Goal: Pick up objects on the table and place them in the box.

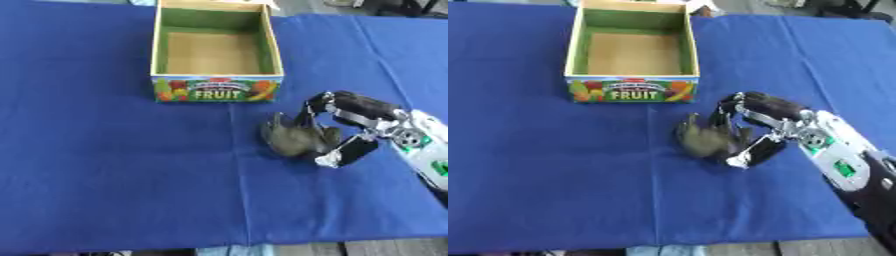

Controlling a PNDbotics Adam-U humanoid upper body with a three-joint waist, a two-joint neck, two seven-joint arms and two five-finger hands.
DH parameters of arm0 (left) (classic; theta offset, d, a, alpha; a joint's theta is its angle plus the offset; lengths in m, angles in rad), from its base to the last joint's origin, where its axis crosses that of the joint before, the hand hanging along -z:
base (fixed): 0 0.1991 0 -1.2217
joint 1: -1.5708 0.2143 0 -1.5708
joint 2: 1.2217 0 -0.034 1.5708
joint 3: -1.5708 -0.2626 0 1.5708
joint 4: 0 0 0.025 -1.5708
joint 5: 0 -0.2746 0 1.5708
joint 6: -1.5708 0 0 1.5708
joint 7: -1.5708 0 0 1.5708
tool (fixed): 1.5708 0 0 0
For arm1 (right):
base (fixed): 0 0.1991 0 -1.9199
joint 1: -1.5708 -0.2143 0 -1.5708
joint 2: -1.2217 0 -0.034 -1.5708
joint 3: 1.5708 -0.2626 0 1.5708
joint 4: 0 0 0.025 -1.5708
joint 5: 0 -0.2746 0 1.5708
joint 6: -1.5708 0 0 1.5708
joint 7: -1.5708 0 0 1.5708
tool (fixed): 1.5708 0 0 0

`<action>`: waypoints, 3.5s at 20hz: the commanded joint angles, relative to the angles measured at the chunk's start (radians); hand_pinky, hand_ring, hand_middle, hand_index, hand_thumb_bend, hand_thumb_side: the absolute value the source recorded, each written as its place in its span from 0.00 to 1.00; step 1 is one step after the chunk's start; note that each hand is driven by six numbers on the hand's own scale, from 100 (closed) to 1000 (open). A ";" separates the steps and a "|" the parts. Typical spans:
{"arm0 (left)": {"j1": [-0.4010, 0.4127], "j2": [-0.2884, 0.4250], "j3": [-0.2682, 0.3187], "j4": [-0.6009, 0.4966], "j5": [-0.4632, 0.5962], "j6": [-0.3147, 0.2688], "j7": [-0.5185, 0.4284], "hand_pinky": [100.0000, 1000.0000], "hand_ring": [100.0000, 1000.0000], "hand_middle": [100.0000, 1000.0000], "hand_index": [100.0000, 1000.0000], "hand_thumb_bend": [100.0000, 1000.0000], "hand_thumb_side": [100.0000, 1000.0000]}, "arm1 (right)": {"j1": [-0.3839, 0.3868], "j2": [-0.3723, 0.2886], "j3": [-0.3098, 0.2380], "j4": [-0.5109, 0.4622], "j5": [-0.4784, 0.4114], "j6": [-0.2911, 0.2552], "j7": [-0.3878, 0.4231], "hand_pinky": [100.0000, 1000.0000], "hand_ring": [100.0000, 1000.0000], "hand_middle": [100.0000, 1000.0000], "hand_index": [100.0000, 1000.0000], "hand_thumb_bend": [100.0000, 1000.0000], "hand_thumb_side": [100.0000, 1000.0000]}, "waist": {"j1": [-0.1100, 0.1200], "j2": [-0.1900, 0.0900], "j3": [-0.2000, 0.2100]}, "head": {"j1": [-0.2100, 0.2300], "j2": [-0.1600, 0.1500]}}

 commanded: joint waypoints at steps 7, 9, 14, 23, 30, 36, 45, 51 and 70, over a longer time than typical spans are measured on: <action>-0.009 0.017 0.003 -0.016 0.004 -0.002 -0.003 0.42 0.56 0.53 0.61 0.43 0.64 | -0.014 -0.019 -0.017 -0.011 0.041 0.006 -0.102 0.54 0.53 0.42 0.55 0.07 0.00 | 0.004 -0.014 0.002 | 0.000 0.008; -0.009 0.017 0.003 -0.016 0.005 -0.002 -0.003 0.42 0.56 0.53 0.61 0.43 0.64 | -0.016 -0.024 -0.023 -0.019 0.038 0.008 -0.114 0.54 0.53 0.41 0.55 0.07 0.00 | 0.004 -0.015 0.001 | 0.001 0.007; -0.008 0.017 0.004 -0.015 0.005 -0.002 -0.003 0.42 0.56 0.53 0.61 0.43 0.64 | -0.025 -0.058 -0.055 -0.071 0.020 0.024 -0.149 0.54 0.53 0.42 0.55 0.09 0.00 | 0.003 -0.017 0.002 | 0.003 0.005; -0.006 0.020 0.003 -0.016 0.005 -0.002 -0.003 0.42 0.56 0.53 0.61 0.44 0.63 | -0.062 -0.157 -0.096 -0.209 -0.016 0.068 -0.177 0.56 0.53 0.42 0.55 0.11 0.00 | 0.001 -0.023 0.005 | 0.005 -0.001; -0.006 0.020 0.002 -0.016 0.006 -0.002 -0.005 0.42 0.56 0.53 0.61 0.44 0.63 | -0.115 -0.197 -0.130 -0.247 -0.029 0.100 -0.191 0.57 0.53 0.42 0.55 0.12 0.00 | 0.001 -0.024 0.012 | 0.005 -0.005; -0.011 0.016 -0.003 -0.016 0.008 -0.002 -0.009 0.42 0.56 0.53 0.61 0.44 0.63 | -0.202 -0.170 -0.129 -0.164 -0.014 0.104 -0.189 0.57 0.54 0.42 0.55 0.13 0.00 | 0.003 -0.023 0.028 | -0.004 -0.010; -0.034 -0.009 -0.024 -0.017 0.016 -0.004 -0.029 0.42 0.56 0.53 0.61 0.44 0.64 | -0.362 -0.048 -0.143 0.094 0.114 0.089 -0.204 0.57 0.54 0.42 0.56 0.13 0.00 | 0.008 -0.019 0.081 | -0.034 -0.024; -0.074 -0.042 -0.051 -0.022 0.025 -0.007 -0.056 0.42 0.56 0.53 0.61 0.44 0.63 | -0.436 0.027 -0.175 0.281 0.234 0.075 -0.256 0.57 0.53 0.42 0.56 0.13 0.00 | 0.012 -0.011 0.154 | -0.086 -0.044; -0.153 -0.124 -0.116 -0.033 0.049 -0.009 -0.126 0.42 0.56 0.52 0.61 0.44 0.63 | -0.505 0.240 -0.335 0.716 0.493 0.149 -0.517 0.55 0.58 0.49 0.66 0.16 0.00 | 0.026 0.026 0.335 | -0.237 -0.076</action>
